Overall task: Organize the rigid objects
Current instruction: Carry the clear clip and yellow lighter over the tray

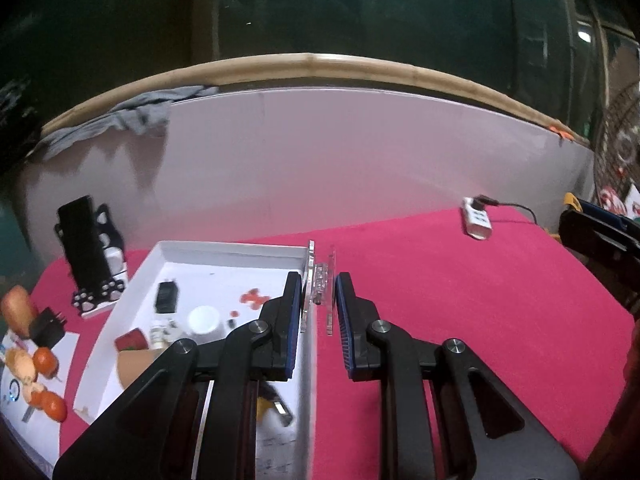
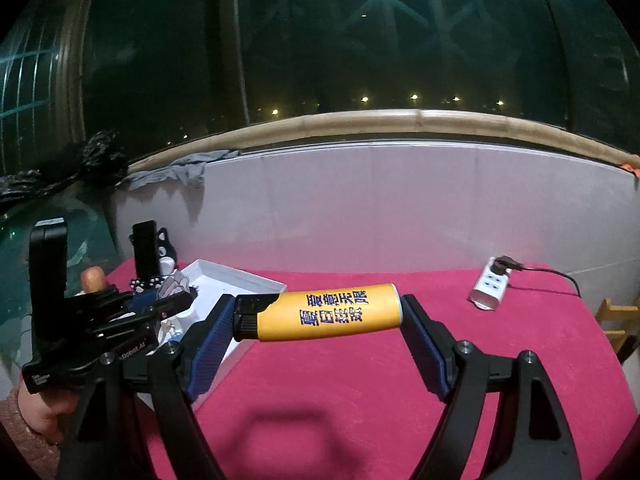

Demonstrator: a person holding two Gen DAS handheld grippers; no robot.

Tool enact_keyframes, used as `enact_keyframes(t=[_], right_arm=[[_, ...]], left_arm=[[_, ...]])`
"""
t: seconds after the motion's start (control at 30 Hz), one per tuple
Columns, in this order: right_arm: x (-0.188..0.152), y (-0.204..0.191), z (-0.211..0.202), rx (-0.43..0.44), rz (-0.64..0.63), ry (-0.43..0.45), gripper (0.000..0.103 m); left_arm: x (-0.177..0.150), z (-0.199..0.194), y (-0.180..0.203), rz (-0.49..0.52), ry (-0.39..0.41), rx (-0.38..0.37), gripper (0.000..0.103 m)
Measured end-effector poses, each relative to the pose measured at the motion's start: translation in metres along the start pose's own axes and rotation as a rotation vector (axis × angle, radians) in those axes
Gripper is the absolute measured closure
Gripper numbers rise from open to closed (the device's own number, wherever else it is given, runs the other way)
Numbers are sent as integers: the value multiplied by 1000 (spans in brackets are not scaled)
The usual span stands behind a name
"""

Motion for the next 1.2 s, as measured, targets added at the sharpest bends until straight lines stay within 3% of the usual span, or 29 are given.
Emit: enact_keyframes(t=[0.33,0.67,1.2], right_arm=[[8,-46,25,58,-61,-23,22],[-6,-101,65,128,-76,-98,22],[-11,-134,88,158,-114,-133,22]], left_arm=[[-15,-9,-66,-108,7,90,86],[-43,-13,-135,-203,-23,199,86],[-60,-13,-167,-270,-35,216,86]])
Point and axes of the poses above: each gripper's, at about its wrist camera, not at the fingertips, and z roughly the way its jaws point, y to its right, x to its top, the point moved 8 cm from there along z, roughly the way its jaws point, and after that the axes turned 7 degrees about z, right-handed, at the moved point
